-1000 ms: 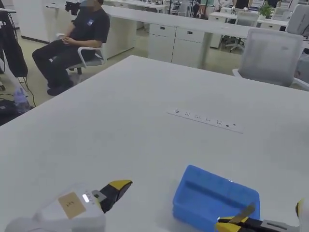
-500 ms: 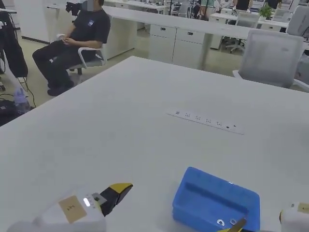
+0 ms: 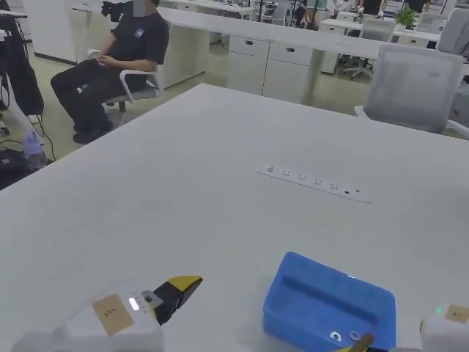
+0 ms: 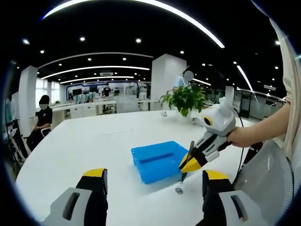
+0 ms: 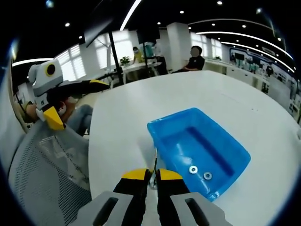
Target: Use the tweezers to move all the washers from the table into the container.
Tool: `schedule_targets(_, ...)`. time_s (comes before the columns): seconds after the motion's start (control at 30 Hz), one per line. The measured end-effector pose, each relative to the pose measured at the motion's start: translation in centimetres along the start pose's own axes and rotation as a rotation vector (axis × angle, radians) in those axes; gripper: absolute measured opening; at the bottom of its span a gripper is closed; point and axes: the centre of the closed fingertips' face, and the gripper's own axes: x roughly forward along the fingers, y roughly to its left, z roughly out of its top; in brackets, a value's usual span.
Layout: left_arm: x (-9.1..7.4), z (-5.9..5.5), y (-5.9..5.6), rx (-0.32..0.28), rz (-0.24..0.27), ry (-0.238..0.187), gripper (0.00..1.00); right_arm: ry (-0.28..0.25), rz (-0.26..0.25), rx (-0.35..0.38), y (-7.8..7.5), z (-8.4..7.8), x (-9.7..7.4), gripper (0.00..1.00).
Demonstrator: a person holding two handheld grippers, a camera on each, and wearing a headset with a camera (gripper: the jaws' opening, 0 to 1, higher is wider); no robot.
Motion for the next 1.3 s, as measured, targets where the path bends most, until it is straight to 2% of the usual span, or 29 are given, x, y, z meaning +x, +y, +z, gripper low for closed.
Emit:
schedule_targets(0.33, 0.0, -0.1, 0.0, 0.002, 0.001, 0.003, 0.83, 0.025, 0.011, -0.059, 0.7, -0.1, 0.6, 0.04)
schedule_targets(0.5, 0.0, -0.1, 0.1, 0.001, 0.004, 0.004, 0.83, 0.006, 0.001, -0.068, 0.6, 0.0, 0.7, 0.03)
schedule_targets(0.63, 0.0, -0.1, 0.3, 0.002, 0.013, 0.003, 0.83, -0.056, -0.034, 0.004, 0.3, 0.1, 0.6, 0.03)
schedule_targets(0.73, 0.0, -0.1, 0.2, 0.002, 0.011, 0.002, 0.82, -0.099, -0.068, 0.109, -0.4, 0.3, 0.2, 0.02)
schedule_targets(0.77, 0.0, -0.1, 0.3, 0.002, 0.011, 0.003, 0.82, -0.124, -0.061, 0.139, -0.4, 0.6, 0.1, 0.02)
schedule_targets(0.83, 0.0, -0.2, 0.3, 0.000, 0.014, 0.006, 0.82, -0.181, -0.055, 0.206, -0.3, 1.4, -0.8, 0.03)
schedule_targets(0.93, -0.1, -0.2, 0.4, 0.000, 0.015, 0.003, 0.82, -0.231, -0.074, 0.253, -0.4, 2.1, -2.3, 0.03)
schedule_targets(1.17, -0.1, 0.0, 0.3, -0.003, 0.011, -0.004, 0.81, -0.258, -0.111, 0.326, -0.9, 1.9, -4.1, 0.03)
schedule_targets(1.3, 0.0, -0.2, 0.2, -0.006, 0.004, 0.008, 0.82, -0.268, -0.125, 0.360, -1.3, 2.0, -4.6, 0.03)
